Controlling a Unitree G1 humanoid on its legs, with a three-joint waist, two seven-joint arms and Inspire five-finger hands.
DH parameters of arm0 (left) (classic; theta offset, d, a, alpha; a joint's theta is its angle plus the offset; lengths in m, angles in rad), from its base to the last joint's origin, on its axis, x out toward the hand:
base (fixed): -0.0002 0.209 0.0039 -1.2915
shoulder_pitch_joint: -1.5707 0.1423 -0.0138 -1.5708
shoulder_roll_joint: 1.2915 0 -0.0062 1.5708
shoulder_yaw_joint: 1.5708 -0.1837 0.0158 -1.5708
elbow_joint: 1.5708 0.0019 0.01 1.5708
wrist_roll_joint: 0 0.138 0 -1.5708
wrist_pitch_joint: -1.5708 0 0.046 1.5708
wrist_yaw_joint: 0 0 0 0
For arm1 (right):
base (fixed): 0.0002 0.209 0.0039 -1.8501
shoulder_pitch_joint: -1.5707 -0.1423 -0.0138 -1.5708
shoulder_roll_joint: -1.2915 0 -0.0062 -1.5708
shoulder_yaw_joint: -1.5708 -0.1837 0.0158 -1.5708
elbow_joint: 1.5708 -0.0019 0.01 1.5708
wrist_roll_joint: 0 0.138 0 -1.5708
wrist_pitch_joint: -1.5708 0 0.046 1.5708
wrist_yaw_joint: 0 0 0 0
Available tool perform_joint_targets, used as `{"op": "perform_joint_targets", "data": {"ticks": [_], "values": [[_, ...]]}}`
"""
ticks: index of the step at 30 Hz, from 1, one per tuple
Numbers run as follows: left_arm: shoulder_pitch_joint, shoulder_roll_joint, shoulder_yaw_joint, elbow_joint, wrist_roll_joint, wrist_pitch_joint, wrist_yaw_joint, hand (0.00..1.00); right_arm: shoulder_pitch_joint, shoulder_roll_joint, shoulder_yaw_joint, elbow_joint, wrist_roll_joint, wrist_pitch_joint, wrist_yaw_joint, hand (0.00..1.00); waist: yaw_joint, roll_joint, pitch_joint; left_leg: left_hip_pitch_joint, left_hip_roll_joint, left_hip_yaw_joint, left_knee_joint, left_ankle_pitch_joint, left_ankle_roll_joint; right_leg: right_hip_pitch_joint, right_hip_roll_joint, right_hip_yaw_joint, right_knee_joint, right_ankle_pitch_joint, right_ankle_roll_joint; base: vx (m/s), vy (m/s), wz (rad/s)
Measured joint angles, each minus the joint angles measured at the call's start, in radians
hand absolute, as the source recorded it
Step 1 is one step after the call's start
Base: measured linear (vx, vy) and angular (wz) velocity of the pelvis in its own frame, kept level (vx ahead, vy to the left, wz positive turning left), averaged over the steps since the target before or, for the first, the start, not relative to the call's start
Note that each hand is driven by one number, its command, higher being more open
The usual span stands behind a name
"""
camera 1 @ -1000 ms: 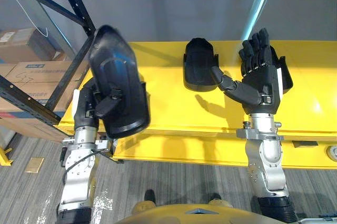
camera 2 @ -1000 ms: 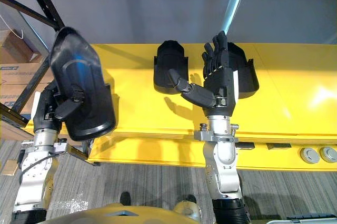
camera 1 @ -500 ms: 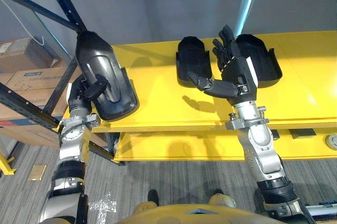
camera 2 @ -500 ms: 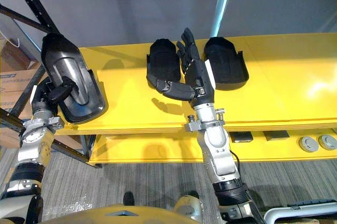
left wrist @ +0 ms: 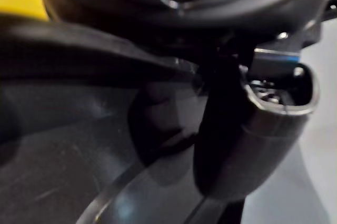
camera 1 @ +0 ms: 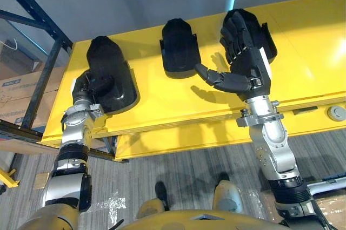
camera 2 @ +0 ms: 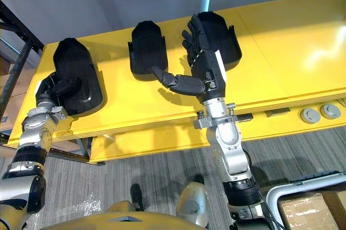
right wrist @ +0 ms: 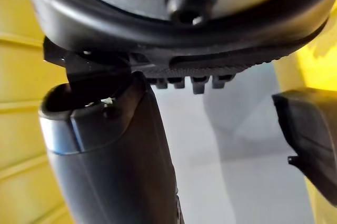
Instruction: Walk over and take three plastic housings, then place them on the shelf
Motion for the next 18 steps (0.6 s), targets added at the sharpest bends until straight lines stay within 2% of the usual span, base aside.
{"op": "perform_joint_targets", "data": {"ticks": [6,13,18], "values": [[-0.006,0.023,-0.016,0.000,0.040,0.000,0.035,1.00,0.000,0.003,0.007,0.000,0.010,0.012,0.002,1.00,-0.009,-0.011,0.010,0.006,0.003,0.010,0.003,-0.005,-0.005,0.002,0.007,0.011,-0.004,0.001,0.000,0.01,-0.002,-0.05],[-0.040,0.026,-0.016,0.023,0.092,0.043,0.161,1.00,0.036,0.006,0.024,-0.028,0.086,0.027,0.003,1.00,-0.023,-0.016,0.019,0.021,0.010,0.021,0.005,-0.013,-0.010,0.013,0.019,0.025,-0.012,0.008,0.003,0.00,-0.001,-0.05],[-0.047,0.025,-0.019,0.047,0.068,0.021,0.214,1.00,0.053,0.012,0.025,-0.029,0.082,0.027,0.017,1.00,-0.027,-0.021,0.022,0.038,0.022,0.022,0.016,-0.025,-0.015,0.045,0.032,0.021,-0.039,0.014,0.003,0.00,-0.003,-0.01]]}}
